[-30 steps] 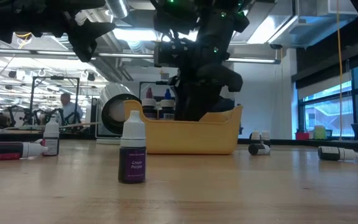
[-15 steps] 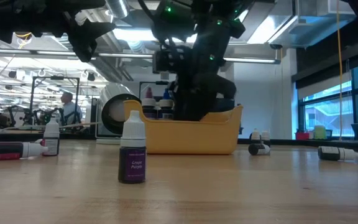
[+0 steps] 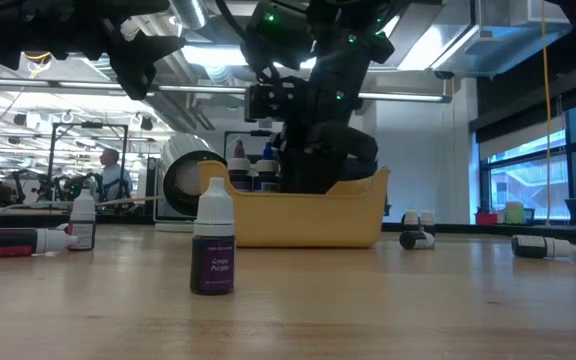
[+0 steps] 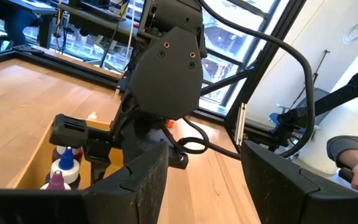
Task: Pick & Place food coloring
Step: Adjust the yellow ink bottle in the yellow bin
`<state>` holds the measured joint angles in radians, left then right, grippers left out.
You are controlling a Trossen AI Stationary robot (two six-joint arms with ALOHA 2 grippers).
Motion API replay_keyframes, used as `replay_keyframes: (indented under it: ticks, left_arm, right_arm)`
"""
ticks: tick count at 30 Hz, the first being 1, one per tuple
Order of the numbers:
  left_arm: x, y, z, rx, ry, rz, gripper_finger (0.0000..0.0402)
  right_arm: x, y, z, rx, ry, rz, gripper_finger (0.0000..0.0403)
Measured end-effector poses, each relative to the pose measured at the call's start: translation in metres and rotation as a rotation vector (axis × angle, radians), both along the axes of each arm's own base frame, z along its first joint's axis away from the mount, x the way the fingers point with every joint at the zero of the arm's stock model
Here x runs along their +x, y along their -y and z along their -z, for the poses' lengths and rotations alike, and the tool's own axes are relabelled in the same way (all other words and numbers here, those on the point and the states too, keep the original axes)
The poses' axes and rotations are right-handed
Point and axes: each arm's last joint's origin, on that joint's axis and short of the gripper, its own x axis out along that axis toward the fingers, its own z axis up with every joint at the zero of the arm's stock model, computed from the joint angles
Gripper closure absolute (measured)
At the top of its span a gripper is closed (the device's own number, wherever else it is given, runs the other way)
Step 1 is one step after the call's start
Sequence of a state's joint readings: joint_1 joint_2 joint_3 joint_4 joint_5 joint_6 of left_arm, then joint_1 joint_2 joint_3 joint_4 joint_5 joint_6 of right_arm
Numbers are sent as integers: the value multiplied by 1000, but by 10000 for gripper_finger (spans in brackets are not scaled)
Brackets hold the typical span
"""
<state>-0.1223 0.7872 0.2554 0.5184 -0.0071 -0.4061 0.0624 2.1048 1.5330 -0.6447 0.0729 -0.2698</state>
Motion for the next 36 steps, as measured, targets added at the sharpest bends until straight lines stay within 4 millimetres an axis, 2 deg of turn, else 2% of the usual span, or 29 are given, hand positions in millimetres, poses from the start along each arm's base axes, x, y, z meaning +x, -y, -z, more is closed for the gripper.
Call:
replay_keyframes:
  ticks: [6, 15, 29, 36]
  left_arm:
    - [0, 0, 0, 0, 0, 0, 206]
    - [0, 0, 0, 0, 0, 0, 206]
    - [0, 0, 0, 0, 0, 0, 205]
    - [0, 0, 0, 0, 0, 0, 206]
  right_arm:
    - [1, 1, 3, -30, -4, 13, 268]
    - [0, 1, 4, -47, -8, 19, 274]
    - [-1, 2, 3, -66, -21, 23, 377]
    - [-1, 2, 3, -67, -22, 20, 390]
